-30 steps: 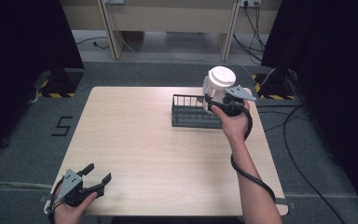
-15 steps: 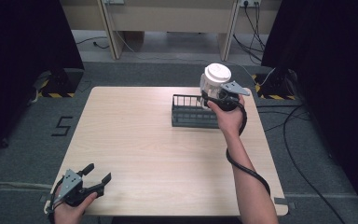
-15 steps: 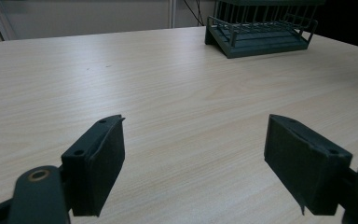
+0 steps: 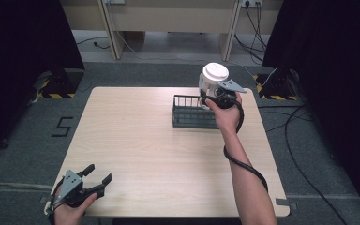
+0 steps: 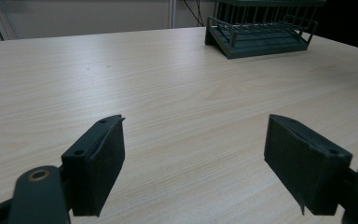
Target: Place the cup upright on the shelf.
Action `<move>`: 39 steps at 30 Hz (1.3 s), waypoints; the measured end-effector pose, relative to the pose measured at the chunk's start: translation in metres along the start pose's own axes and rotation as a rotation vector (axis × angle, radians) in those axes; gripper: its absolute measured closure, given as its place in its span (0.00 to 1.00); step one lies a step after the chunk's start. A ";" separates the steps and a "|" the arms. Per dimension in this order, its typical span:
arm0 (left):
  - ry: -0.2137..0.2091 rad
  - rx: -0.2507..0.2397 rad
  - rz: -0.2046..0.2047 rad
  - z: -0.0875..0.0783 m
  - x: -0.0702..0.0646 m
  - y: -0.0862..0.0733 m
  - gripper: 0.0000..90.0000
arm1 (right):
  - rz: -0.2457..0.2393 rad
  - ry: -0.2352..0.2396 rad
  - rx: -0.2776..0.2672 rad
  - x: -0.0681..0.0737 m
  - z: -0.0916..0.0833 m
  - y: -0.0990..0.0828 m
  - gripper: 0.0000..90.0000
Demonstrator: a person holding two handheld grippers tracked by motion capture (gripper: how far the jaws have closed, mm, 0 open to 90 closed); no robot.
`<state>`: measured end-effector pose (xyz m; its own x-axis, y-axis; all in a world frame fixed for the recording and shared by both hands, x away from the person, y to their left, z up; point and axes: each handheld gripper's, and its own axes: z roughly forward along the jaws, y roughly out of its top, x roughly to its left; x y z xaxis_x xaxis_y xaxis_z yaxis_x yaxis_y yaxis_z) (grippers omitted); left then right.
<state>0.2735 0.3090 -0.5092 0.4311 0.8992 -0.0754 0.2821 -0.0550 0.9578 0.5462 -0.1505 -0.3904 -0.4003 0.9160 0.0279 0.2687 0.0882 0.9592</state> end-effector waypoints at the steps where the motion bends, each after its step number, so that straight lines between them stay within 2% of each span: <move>1: 0.000 0.000 0.000 0.000 0.000 0.000 0.22 | 0.002 -0.001 0.004 0.000 0.001 -0.001 0.20; 10: -0.002 -0.001 -0.001 0.000 0.000 0.000 0.22 | 0.014 -0.002 0.032 0.001 0.012 -0.008 0.20; 16: -0.004 -0.002 -0.001 0.000 0.000 0.000 0.22 | -0.003 -0.007 0.059 0.003 0.017 -0.015 0.20; 27: -0.005 -0.002 -0.001 0.000 0.000 0.000 0.22 | 0.008 -0.011 0.113 0.003 0.025 -0.028 0.20; 39: -0.008 -0.002 -0.001 0.000 0.000 0.000 0.22 | -0.019 -0.026 0.180 0.004 0.031 -0.039 0.20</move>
<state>0.2737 0.3087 -0.5092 0.4372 0.8959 -0.0789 0.2813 -0.0529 0.9582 0.5614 -0.1383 -0.4360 -0.3845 0.9231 0.0010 0.4148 0.1718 0.8936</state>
